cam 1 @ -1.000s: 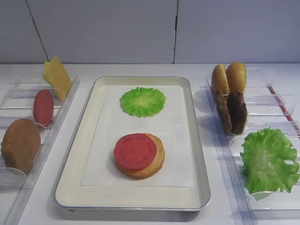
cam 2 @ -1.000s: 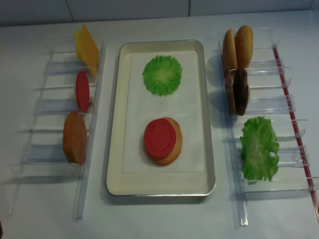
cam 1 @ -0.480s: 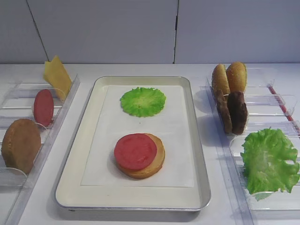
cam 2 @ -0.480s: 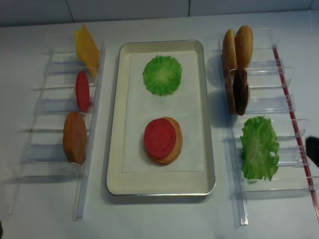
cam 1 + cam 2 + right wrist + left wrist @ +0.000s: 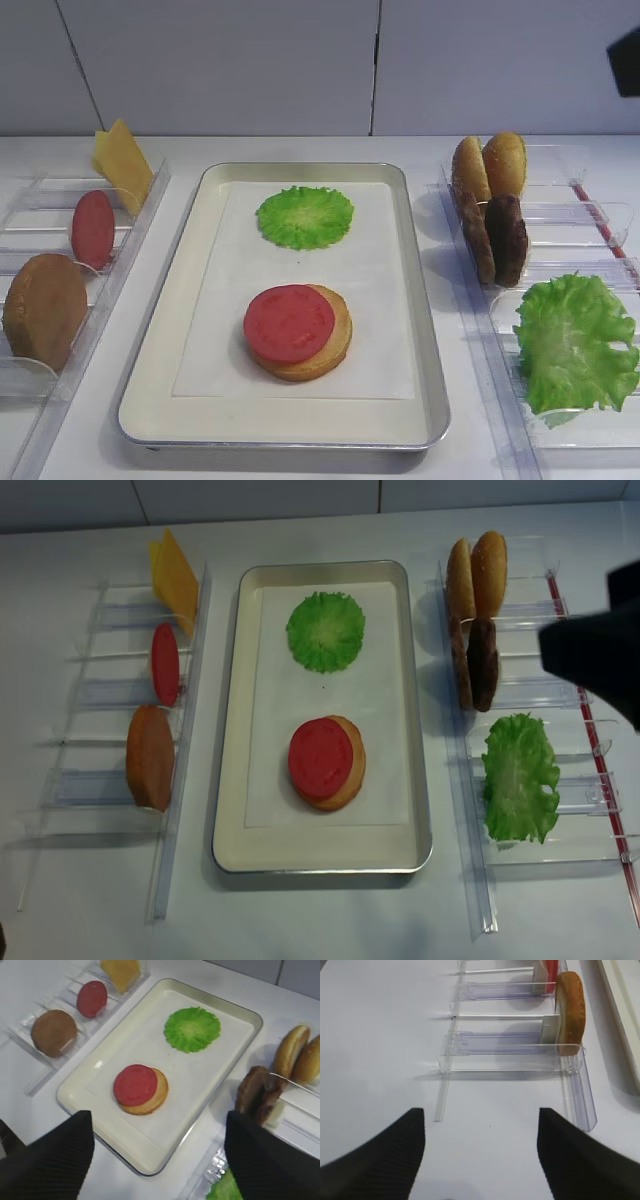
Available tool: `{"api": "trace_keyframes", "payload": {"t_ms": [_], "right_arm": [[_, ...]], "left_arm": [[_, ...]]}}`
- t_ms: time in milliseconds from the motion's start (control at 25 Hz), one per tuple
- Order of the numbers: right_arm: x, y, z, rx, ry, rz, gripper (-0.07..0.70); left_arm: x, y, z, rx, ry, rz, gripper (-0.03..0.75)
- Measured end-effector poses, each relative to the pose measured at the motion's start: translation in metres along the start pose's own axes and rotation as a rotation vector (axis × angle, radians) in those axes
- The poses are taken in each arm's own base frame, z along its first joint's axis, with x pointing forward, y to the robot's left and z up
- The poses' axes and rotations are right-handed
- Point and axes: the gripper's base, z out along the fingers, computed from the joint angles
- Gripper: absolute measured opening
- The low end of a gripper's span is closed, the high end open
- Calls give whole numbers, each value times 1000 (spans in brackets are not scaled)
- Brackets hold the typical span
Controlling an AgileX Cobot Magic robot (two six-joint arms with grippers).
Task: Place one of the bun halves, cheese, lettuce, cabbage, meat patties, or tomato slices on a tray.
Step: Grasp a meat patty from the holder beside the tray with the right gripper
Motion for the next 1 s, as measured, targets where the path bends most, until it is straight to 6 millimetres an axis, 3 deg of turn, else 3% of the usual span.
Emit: {"api": "trace_keyframes", "payload": {"t_ms": [240,480,760,1000], "right_arm": [[-29,-7,15,-90,38,3,547],[-54,13,48,-168,105,-79,547],[-64,13,106,86,315,-59,547],[-60,-11,157,330,488,75,547]], "left_arm": [[0,0,0,0,0,0,485],[0,0,0,0,-1,0,485],[0,0,0,0,-1,0,485],[0,0,0,0,-1,0,485]]}}
